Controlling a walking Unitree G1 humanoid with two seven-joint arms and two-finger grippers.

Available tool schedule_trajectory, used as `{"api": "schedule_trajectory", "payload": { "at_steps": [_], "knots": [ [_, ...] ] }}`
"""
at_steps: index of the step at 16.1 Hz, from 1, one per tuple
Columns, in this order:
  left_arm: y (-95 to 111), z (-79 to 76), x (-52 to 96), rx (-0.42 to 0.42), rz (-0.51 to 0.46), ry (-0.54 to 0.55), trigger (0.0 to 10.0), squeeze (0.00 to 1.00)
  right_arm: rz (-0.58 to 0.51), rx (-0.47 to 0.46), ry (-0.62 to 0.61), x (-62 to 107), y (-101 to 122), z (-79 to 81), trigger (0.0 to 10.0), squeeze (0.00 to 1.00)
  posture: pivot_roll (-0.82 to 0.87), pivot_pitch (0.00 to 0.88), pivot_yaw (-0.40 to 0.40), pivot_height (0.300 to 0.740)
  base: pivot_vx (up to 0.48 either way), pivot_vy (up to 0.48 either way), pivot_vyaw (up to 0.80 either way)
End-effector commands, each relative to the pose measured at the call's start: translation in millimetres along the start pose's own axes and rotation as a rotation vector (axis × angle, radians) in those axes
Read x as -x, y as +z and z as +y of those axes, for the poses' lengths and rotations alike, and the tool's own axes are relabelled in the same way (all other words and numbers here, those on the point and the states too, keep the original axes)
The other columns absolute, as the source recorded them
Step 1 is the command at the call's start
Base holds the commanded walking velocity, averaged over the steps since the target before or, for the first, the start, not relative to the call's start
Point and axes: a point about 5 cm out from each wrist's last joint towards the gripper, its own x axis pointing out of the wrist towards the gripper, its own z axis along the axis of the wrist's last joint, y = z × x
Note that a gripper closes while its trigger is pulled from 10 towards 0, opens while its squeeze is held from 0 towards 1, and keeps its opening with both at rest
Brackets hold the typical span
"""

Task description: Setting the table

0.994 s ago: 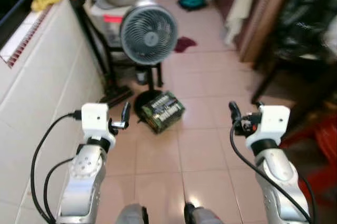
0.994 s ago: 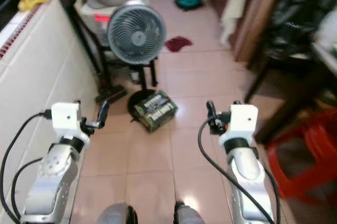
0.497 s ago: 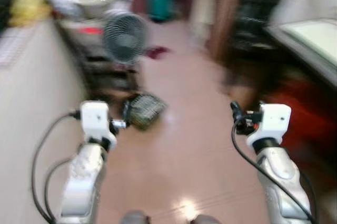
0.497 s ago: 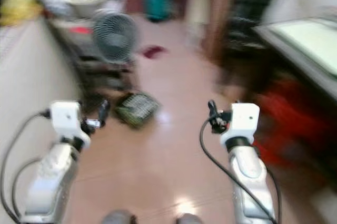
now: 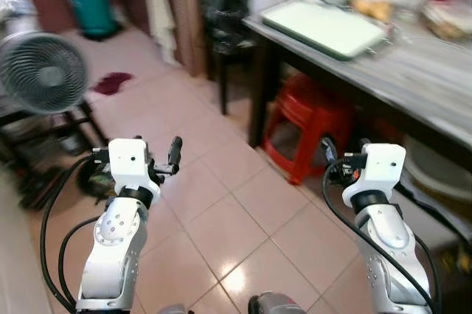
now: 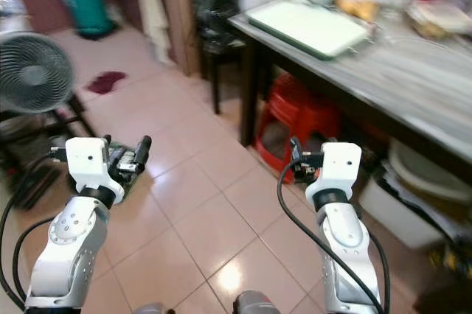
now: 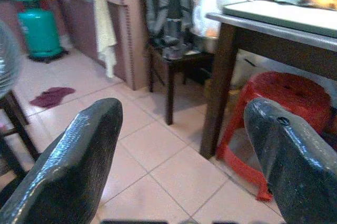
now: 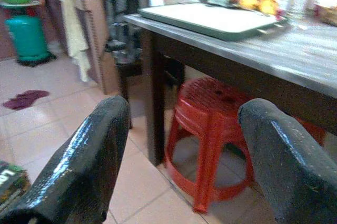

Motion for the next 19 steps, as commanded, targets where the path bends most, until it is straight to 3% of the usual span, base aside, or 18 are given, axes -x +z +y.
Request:
{"api": "schedule_trajectory", "payload": {
  "at_steps": [1, 2, 5, 9, 15, 19],
  "knots": [
    [2, 4.7, -1.3, -0.012, 0.004, 0.024, 10.0, 0.00, -0.010, -0.012, 0.011, -2.2, 4, 3.9, 10.0, 0.00, 0.01, 0.026, 0.037, 0.740, 0.000, 0.000, -0.80],
    [4, 5.0, -1.8, -0.042, -0.006, 0.020, 10.0, 0.00, -0.011, -0.013, 0.013, -2.7, 5, 4.5, 10.0, 0.00, 0.00, 0.029, 0.037, 0.740, 0.000, 0.000, -0.80],
    [9, 3.2, -2.7, -0.027, -0.028, 0.007, 10.0, 0.00, -0.025, -0.021, 0.015, -2.5, 9, 5.1, 10.0, 0.00, 0.01, 0.030, 0.036, 0.740, 0.000, 0.000, -0.80],
    [5, 3.7, 7.3, -0.080, -0.023, 0.037, 10.0, 0.00, -0.031, -0.009, -0.004, 10.5, 9, 0.4, 10.0, 0.00, 0.00, 0.036, 0.038, 0.740, 0.000, 0.000, -0.80],
    [5, 2.6, 4.5, -0.062, -0.023, 0.036, 10.0, 0.00, -0.020, -0.014, 0.004, 11.3, 9, 1.5, 10.0, 0.00, 0.00, 0.047, 0.036, 0.740, 0.000, -0.091, -0.80],
    [2, 7.6, 10.2, -0.062, -0.008, 0.084, 10.0, 0.00, 0.003, -0.019, 0.012, 17.7, 7, 3.0, 10.0, 0.00, 0.00, 0.069, 0.036, 0.740, 0.000, 0.000, -0.80]
  ]
}}
